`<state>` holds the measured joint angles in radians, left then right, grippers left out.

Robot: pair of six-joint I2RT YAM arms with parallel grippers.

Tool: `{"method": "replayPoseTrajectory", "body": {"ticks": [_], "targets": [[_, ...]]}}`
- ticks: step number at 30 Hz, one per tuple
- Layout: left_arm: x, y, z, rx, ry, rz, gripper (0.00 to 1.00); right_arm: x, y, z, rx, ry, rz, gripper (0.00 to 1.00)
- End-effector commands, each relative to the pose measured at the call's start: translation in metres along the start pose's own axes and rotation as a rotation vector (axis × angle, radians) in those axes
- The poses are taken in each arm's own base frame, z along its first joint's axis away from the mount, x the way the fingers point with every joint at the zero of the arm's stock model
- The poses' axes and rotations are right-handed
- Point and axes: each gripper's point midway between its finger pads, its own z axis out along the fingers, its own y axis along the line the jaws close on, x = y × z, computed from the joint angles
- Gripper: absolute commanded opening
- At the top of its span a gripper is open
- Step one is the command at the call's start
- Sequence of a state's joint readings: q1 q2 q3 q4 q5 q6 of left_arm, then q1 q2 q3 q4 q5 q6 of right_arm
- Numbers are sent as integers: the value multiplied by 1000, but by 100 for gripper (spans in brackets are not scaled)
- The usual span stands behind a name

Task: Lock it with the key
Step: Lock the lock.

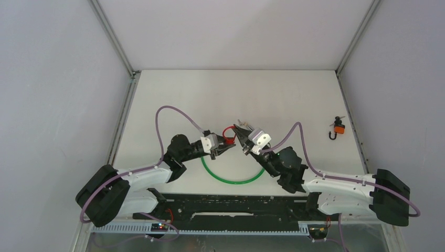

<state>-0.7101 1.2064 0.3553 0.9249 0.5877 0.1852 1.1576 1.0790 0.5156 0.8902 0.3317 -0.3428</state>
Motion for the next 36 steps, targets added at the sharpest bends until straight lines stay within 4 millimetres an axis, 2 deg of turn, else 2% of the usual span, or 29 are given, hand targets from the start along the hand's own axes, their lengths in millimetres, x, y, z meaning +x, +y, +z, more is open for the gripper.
{"method": "replayPoseTrajectory", "body": {"ticks": [1, 9, 15, 25, 30, 36], "targets": [[-16, 2, 6, 24, -43, 39, 0, -46, 1, 11, -18, -153, 114, 0], [-16, 3, 6, 17, -41, 39, 0, -49, 7, 13, -42, -172, 137, 0], [-18, 11, 4, -39, -48, 29, 0, -42, 10, 6, -51, -139, 138, 0], [-21, 16, 0, -85, -67, 32, 0, -8, 14, -18, -26, -54, 176, 0], [-21, 16, 0, -84, -68, 33, 0, 14, 24, -26, -37, -3, 196, 0], [-21, 15, 0, -76, -69, 33, 0, 30, 26, -30, -28, 33, 200, 0]]}}
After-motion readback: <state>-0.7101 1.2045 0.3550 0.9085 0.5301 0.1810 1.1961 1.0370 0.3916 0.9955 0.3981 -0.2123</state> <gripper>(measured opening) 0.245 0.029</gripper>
